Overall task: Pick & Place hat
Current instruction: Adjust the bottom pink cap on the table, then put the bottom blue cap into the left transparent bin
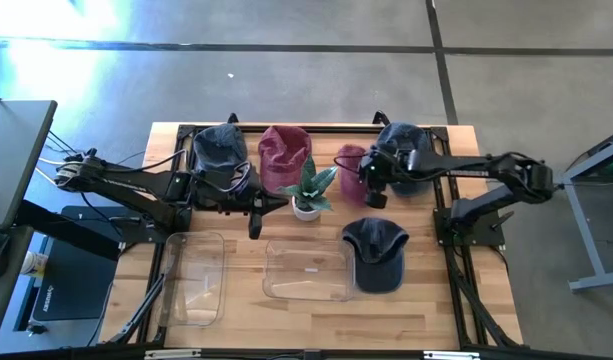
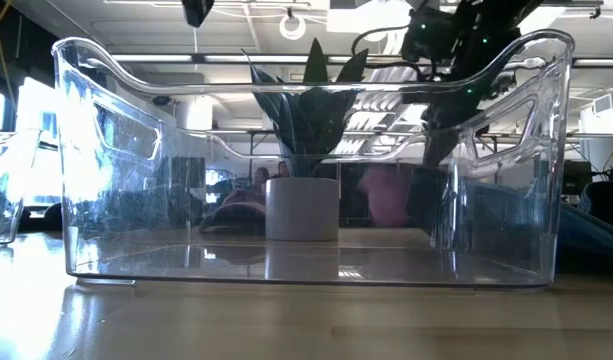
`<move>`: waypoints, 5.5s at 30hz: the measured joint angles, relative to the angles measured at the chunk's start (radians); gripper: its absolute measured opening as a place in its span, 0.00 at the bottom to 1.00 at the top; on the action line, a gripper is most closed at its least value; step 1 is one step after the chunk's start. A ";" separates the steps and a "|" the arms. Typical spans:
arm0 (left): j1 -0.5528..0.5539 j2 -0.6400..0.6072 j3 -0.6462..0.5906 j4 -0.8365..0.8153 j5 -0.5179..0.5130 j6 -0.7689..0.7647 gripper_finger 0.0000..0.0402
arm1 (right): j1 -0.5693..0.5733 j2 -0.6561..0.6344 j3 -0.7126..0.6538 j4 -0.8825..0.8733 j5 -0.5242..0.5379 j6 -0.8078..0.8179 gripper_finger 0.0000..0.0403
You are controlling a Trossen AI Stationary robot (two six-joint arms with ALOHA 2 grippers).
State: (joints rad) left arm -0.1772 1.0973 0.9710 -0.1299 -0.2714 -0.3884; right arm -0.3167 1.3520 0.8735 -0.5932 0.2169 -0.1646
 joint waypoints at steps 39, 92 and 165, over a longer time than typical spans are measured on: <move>0.000 0.000 0.000 0.000 -0.038 0.018 0.00 | 0.217 -0.135 -0.191 -0.005 -0.298 0.637 0.10; 0.000 0.000 0.000 0.015 -0.141 -0.001 0.00 | 0.414 -0.172 0.389 -0.605 -0.719 0.529 0.02; 0.000 0.000 0.000 0.007 -0.102 -0.010 0.00 | 0.168 -0.110 -0.406 0.074 -0.249 1.011 0.05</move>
State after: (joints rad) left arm -0.1776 1.0973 0.9710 -0.1230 -0.3737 -0.3981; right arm -0.1489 1.2416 0.4673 -0.5188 -0.0321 0.8464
